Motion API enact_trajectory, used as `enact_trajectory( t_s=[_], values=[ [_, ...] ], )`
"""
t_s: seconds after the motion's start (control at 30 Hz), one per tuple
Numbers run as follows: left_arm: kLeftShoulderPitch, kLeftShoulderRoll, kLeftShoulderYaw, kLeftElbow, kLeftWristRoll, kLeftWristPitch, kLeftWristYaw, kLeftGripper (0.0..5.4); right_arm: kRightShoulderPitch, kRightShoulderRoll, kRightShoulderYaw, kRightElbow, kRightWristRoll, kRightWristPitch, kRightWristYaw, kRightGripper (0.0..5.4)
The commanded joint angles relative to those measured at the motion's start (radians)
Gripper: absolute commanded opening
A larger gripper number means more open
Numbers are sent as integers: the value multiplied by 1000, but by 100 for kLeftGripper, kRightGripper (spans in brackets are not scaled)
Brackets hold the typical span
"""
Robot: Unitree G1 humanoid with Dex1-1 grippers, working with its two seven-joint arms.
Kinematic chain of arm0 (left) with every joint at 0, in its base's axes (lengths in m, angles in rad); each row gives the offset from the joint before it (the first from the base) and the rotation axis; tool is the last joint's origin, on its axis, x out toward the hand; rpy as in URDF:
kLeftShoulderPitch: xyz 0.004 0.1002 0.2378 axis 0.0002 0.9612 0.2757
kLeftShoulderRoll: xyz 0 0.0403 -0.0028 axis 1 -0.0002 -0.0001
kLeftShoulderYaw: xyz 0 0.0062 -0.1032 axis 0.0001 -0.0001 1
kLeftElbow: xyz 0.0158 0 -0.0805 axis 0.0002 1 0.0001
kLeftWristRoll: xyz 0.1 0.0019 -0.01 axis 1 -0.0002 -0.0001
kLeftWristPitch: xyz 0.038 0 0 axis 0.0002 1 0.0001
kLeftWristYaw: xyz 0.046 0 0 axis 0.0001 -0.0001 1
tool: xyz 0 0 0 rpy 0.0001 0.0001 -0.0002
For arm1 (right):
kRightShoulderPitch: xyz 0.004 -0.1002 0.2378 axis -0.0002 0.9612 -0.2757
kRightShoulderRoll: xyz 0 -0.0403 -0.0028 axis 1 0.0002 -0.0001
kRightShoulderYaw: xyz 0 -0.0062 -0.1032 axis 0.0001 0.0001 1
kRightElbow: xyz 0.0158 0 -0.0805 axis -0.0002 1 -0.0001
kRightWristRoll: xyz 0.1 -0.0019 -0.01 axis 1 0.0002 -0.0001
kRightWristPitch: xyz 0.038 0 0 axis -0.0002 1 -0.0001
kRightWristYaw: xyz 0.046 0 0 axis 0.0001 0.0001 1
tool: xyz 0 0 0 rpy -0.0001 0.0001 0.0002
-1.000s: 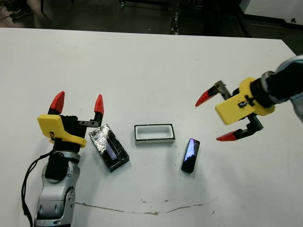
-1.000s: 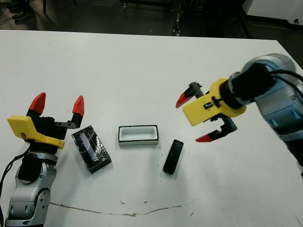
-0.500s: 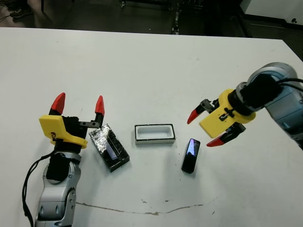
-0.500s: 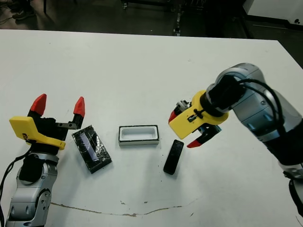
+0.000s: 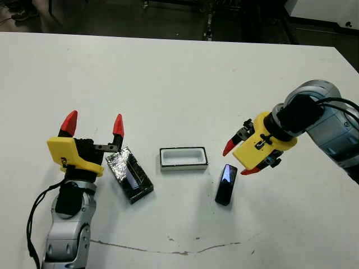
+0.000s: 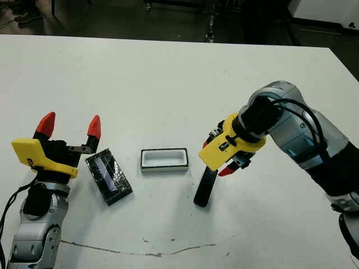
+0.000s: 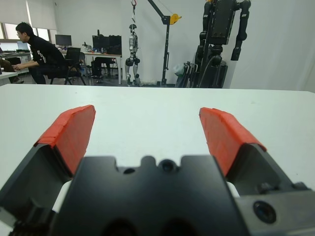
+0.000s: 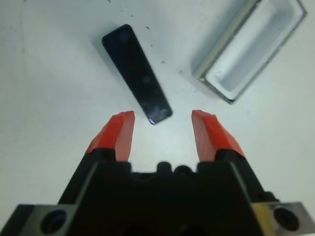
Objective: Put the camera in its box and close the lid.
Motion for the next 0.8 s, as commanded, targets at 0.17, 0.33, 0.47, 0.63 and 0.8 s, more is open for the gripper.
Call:
enact_trajectory(
  t_s=[0.17,0.33,0.47,0.63,0.8],
  values=[
    [15,0,-4,-1,7,8,7,540,-33,-20,25,-3,-2,13,6,422],
    [14,1,-2,2,3,5,5,540,-31,-11,27,1,-18,0,6,493],
    [16,1,-3,4,7,2,6,540,-25,4,24,24,-26,-13,6,535],
    [15,-2,-4,4,6,3,8,540,-13,22,20,50,-49,-53,6,538],
    [17,-4,-4,5,-2,0,4,540,-11,41,24,76,-64,-46,6,538]
  ],
)
